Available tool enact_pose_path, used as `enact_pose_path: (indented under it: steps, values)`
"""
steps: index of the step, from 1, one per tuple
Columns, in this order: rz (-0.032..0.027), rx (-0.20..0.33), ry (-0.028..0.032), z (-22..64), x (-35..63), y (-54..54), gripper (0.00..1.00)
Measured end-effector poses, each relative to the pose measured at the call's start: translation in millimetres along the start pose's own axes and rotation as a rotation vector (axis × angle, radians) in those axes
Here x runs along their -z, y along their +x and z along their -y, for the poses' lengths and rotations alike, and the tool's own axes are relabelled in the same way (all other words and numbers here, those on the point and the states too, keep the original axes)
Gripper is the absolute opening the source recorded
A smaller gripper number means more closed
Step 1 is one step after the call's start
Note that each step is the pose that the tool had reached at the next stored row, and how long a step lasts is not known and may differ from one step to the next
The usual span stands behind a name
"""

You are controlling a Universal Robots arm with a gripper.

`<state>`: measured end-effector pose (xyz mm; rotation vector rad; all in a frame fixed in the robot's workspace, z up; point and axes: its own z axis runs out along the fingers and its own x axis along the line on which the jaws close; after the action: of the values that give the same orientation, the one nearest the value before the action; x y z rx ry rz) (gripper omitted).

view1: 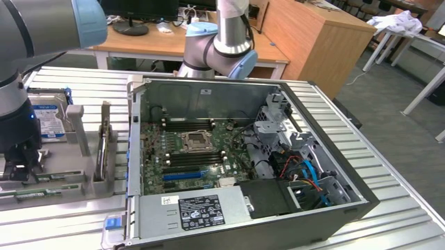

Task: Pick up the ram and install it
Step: 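Pick up the ram and move it above insertion slot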

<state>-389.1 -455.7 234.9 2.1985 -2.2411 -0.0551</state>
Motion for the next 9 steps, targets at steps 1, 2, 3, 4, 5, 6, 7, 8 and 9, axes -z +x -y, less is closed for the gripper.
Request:
enact_pose_path:
  steps: [1, 2, 3, 4, 5, 6, 7, 8, 9]
  values:
    - [-0.0001, 0.000, 0.0000, 0.0, -1.6, 0.3, 0.30]
    - [0.0000, 0.000, 0.0000, 0.0, -3.2, 0.4, 0.30]
    - [-0.0001, 0.000, 0.0000, 0.0, -4.2, 0.6, 0.30]
    - [-0.0002, 0.000, -0.0002, 0.0, -4.3, 0.7, 0.30]
    - [-0.0001, 0.000, -0.0002, 0.0, -4.3, 0.7, 0.30]
    - [-0.0002, 0.000, -0.0002, 0.0, -4.3, 0.7, 0.30]
    - [-0.0002, 0.000, -0.0002, 0.0, -4.3, 0.7, 0.30]
    - [-0.0001, 0.000, 0.0000, 0.2, -4.4, 1.3, 0.30]
    - [0.0000, 0.000, 0.0000, 0.2, -4.4, 2.4, 0.30]
